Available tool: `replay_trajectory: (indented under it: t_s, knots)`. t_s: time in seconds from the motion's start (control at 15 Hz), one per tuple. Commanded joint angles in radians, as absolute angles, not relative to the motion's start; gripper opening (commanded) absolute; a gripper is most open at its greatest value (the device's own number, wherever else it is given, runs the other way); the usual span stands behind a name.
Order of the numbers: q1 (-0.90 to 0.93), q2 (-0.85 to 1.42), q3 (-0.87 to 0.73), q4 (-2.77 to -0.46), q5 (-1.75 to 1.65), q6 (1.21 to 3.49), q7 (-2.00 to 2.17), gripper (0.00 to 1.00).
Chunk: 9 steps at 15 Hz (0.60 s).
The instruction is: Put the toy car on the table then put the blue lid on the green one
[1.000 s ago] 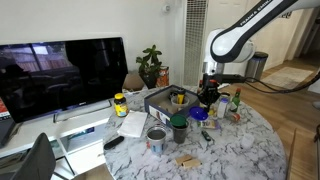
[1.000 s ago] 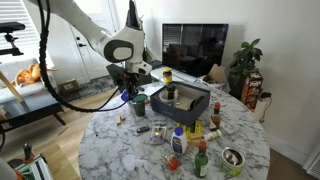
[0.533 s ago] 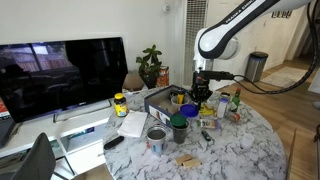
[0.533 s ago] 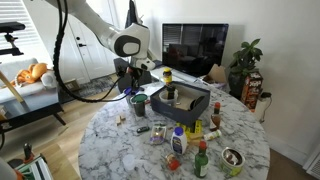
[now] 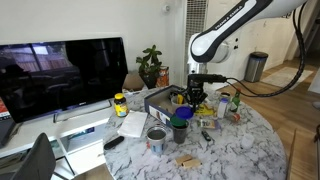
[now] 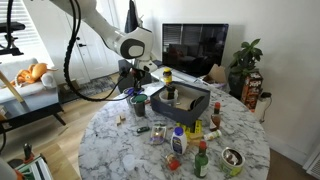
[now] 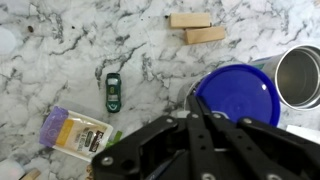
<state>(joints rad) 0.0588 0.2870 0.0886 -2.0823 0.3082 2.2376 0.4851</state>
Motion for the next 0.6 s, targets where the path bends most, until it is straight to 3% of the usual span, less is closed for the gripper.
replay_trajectory:
  t_s: [0.0, 0.53]
  knots:
    - [0.075, 0.287, 0.071, -2.079, 0.314, 2.233, 0.482, 0.00]
    - [0.080, 0.316, 0.061, -2.055, 0.322, 2.270, 0.512, 0.00]
